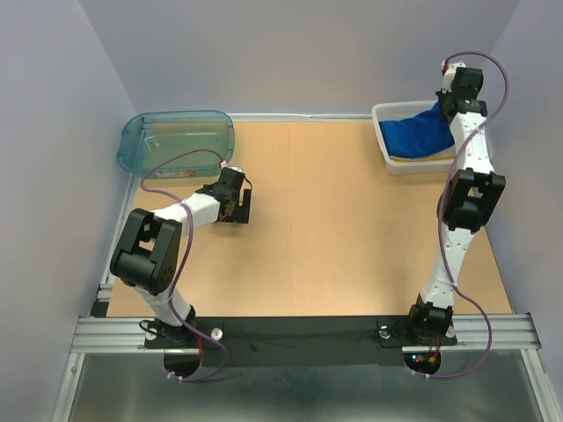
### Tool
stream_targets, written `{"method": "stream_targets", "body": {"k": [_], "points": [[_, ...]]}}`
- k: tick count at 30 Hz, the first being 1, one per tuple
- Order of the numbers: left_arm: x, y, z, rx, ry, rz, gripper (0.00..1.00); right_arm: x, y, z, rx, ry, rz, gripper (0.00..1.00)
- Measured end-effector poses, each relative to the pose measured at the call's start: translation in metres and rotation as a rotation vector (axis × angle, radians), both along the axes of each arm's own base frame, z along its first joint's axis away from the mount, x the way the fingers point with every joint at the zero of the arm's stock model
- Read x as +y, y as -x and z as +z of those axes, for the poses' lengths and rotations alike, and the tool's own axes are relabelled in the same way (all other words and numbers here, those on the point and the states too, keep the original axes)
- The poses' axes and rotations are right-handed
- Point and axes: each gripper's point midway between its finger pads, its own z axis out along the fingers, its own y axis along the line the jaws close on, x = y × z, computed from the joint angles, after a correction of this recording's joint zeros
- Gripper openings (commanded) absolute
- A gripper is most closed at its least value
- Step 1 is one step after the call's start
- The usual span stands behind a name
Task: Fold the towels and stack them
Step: Neatly place the folded towel into the bin
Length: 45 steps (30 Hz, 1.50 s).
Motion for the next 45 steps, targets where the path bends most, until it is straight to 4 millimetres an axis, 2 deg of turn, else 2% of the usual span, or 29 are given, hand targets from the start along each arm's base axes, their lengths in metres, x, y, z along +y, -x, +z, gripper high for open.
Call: {"method": "stream_targets", "body": {"k": [6,10,11,16,18,23,27,28,30,34,37,40,42,44,45], "points": [[-0.002,-0.001,-0.001,0.004,-0.003,-0.007,0.98,-0.011,0.003,-0.023,0.036,-0.001,-0.019,0.01],[-0.003,-0.001,-0.002,0.004,-0.006,-0.013,0.98,-0.014,0.001,-0.036,0.043,-0.001,-0.027,0.11],[-0.003,-0.001,-0.002,0.004,-0.007,-0.013,0.98,-0.015,-0.001,-0.041,0.046,-0.001,-0.032,0.19],[-0.004,-0.001,-0.002,0.005,-0.008,-0.015,0.98,-0.024,-0.006,-0.066,0.064,0.013,-0.072,0.43],[-0.004,-0.001,-0.001,0.004,-0.011,-0.017,0.98,-0.029,-0.005,-0.074,0.073,0.027,-0.101,0.59],[-0.005,-0.002,-0.001,0.004,-0.011,-0.018,0.98,-0.052,0.0,-0.083,0.069,0.094,-0.234,0.8],[-0.006,-0.002,-0.001,0.002,-0.014,-0.022,0.98,-0.069,0.008,-0.075,0.041,0.128,-0.342,0.85],[-0.006,-0.002,-0.001,0.002,-0.015,-0.024,0.98,-0.072,0.009,-0.072,0.025,0.129,-0.364,0.89],[-0.007,-0.001,-0.001,0.001,-0.017,-0.027,0.98,-0.075,0.011,-0.066,-0.005,0.12,-0.395,0.9],[-0.008,-0.001,0.001,-0.003,-0.021,-0.03,0.98,-0.065,0.028,-0.05,-0.036,0.062,-0.414,1.0],[-0.01,-0.003,0.015,-0.042,-0.008,-0.033,0.98,-0.053,0.045,-0.019,-0.091,0.006,-0.407,1.0],[-0.011,-0.008,0.055,-0.157,0.035,-0.029,0.98,-0.035,0.072,0.033,-0.197,-0.073,-0.394,1.0],[-0.01,-0.01,0.092,-0.274,0.076,-0.019,0.98,-0.023,0.092,0.064,-0.275,-0.124,-0.382,1.0],[-0.005,-0.004,0.127,-0.384,0.112,-0.003,0.99,-0.008,0.123,0.093,-0.342,-0.176,-0.372,1.0],[-0.001,0.002,0.153,-0.468,0.14,0.01,0.99,0.0,0.142,0.113,-0.394,-0.204,-0.366,1.0]]}}
